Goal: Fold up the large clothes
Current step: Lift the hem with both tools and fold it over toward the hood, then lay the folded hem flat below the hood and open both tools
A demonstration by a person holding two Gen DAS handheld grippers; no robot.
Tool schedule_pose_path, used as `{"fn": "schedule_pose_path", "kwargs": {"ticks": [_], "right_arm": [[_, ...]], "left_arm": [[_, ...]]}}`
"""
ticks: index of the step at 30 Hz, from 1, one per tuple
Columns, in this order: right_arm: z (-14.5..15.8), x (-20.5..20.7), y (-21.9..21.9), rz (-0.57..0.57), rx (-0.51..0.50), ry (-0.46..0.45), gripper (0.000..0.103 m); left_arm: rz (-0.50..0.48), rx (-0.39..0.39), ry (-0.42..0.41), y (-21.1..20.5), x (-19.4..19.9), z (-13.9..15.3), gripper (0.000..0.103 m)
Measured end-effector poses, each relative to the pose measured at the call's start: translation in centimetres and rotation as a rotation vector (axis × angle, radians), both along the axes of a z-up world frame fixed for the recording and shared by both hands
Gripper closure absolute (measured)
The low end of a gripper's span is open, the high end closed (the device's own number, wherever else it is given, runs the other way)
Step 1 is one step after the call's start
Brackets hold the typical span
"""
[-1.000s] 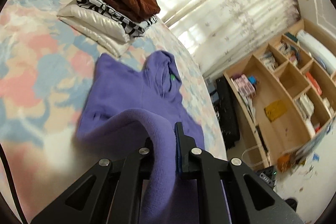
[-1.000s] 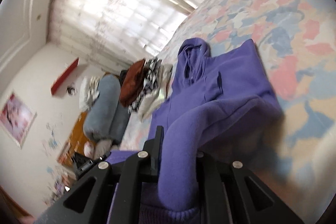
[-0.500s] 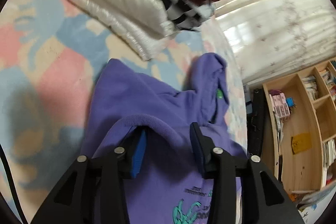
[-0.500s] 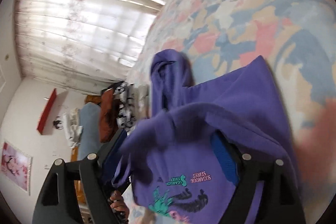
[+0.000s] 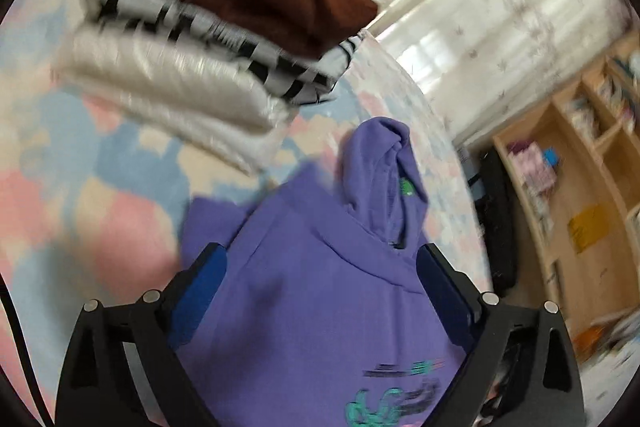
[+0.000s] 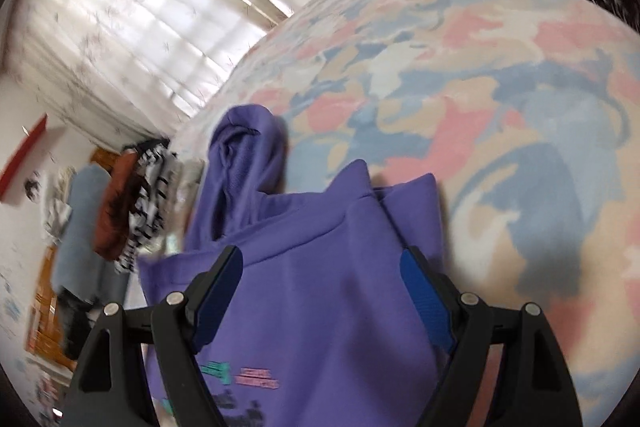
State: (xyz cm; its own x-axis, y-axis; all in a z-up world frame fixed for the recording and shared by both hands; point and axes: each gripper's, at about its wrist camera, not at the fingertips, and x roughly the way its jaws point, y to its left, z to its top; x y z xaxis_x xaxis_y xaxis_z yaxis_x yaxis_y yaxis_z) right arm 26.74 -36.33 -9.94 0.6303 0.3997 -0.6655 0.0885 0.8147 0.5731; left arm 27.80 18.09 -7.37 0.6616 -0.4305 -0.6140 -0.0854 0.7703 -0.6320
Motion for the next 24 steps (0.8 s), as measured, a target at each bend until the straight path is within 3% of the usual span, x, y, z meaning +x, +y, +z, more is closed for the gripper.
{"fn": "schedule_pose_path", "kwargs": {"ticks": [6,7,10,11,14,15,16,17,18,19,21,24], "right_arm": [[-1.5,2.1,1.7,0.053,-0.103,0.018,0.021],[-1.8,2.5,1.9,0.058,-0.123,0.025,0.021],[-3.0,3.8,2.4,0.078,-0.156,0.059,0.022],[-3.3,4.1,2.7,0.082,-0.175,0.066,0.023],[-3.7,4.6,3.5,0.097,-0.236,0.062,0.028],[-3.9,4.7,3.8,0.103,-0.255,0.062,0.038],[-4.1,4.8,4.1,0.113,-0.269,0.069,0.055],[-4.2,4.7,4.4,0.109,-0.3,0.079,0.063],[-4.3,4.4,4.5,0.103,-0.331,0.077,0.075],[-4.2,4.1,4.6,0.104,-0.336,0.066,0.087],[-3.7,3.3,4.5,0.101,-0.342,0.046,0.094],[-2.4,1.8,4.6,0.095,-0.368,0.008,0.096]], "left_arm": [[-0.057,0.245,0.074,-1.9,3.1,-2.1,0.01],[-0.062,0.292,0.081,-2.2,3.6,-2.8,0.015],[-0.111,0.355,0.108,-3.2,4.9,-4.6,0.046],[-0.13,0.373,0.122,-3.7,5.4,-5.2,0.05],[-0.159,0.475,0.126,-5.4,6.1,-6.3,0.05],[-0.165,0.497,0.122,-5.8,6.1,-6.5,0.051],[-0.168,0.524,0.119,-6.2,6.1,-6.7,0.061],[-0.178,0.549,0.116,-6.7,6.0,-6.8,0.083],[-0.193,0.563,0.114,-7.1,5.8,-6.9,0.092],[-0.189,0.578,0.115,-7.3,5.4,-6.8,0.094],[-0.178,0.595,0.111,-7.7,4.7,-6.4,0.097],[-0.167,0.576,0.115,-7.7,3.2,-5.6,0.098]]}}
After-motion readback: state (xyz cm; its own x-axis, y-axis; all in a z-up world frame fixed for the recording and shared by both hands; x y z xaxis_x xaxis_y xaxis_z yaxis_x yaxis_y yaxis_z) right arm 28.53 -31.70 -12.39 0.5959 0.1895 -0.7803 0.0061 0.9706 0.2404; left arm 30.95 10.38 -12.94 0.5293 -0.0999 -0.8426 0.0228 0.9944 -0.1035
